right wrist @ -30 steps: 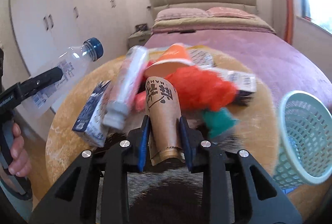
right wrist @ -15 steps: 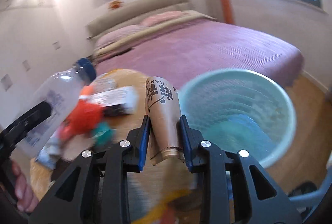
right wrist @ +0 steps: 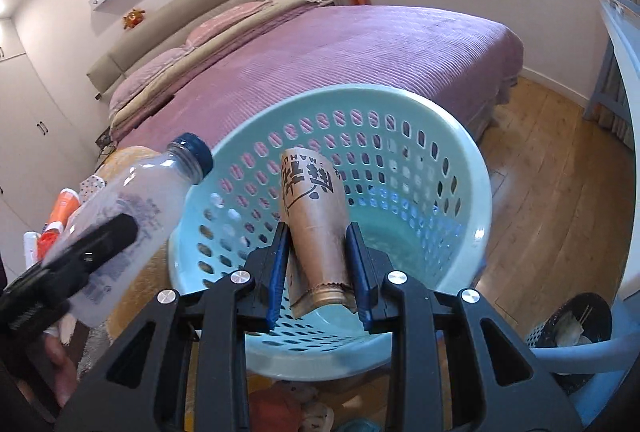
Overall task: Collect trash
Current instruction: 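Carry the brown paper cup into the blue basket and open the right gripper, then release the clear bottle into the blue basket with the left gripper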
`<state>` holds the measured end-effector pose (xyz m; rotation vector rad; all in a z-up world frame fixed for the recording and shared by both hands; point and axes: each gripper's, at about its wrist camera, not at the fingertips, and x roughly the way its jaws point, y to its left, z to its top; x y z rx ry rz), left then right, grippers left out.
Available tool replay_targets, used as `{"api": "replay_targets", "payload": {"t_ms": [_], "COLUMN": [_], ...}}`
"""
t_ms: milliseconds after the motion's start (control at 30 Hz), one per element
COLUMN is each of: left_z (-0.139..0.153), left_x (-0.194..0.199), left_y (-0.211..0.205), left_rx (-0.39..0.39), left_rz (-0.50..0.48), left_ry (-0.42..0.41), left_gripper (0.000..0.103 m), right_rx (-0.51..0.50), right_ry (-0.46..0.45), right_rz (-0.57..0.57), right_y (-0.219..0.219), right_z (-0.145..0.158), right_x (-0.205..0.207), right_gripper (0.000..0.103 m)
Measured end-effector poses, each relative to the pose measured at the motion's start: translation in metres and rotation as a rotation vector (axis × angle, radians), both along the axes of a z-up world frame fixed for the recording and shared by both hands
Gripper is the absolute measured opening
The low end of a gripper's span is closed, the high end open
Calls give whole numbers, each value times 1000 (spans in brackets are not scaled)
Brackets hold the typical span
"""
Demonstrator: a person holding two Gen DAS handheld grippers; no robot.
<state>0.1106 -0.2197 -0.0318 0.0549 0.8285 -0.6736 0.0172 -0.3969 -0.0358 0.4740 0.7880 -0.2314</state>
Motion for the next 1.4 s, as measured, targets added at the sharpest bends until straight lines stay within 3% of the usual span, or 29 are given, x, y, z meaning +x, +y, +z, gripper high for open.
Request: {"api": "replay_targets", "payload": {"t_ms": [267,333,467,867,1100,1167,1233,1400], "left_z": [-5,0,13,62,86,90,92,83], "left_x": [-2,-7,-17,-58,-83,-87,-90,-90], "left_y": [-7,-3,7,80,156,180,209,265], "left_rx": [14,6,-12,-101,-91,-82,-55,16], "left_rz": [-14,-14,-12,90,259,320,417,582], "left_ry": [20,2,-35,-157,-244,-256,-268,-221], "left_gripper": [47,55,60,62,66,70,78,82], "right_rx": [2,3,2,-41,-68,-73,-86,-91], "right_ry": [20,19,11,-52,-118,-132,-138,-148], "right_rz": [-19,-31,-33,56,201,247,292,402], "right_y": [-2,-2,-1,47,113,132,153,205], "right_z": [-2,-1,3,36,64,68,72,75], "right_x": [1,-1,-4,-13,-4,-1,3,16], "right_gripper": [37,42,45,45,45,45,52,57]}}
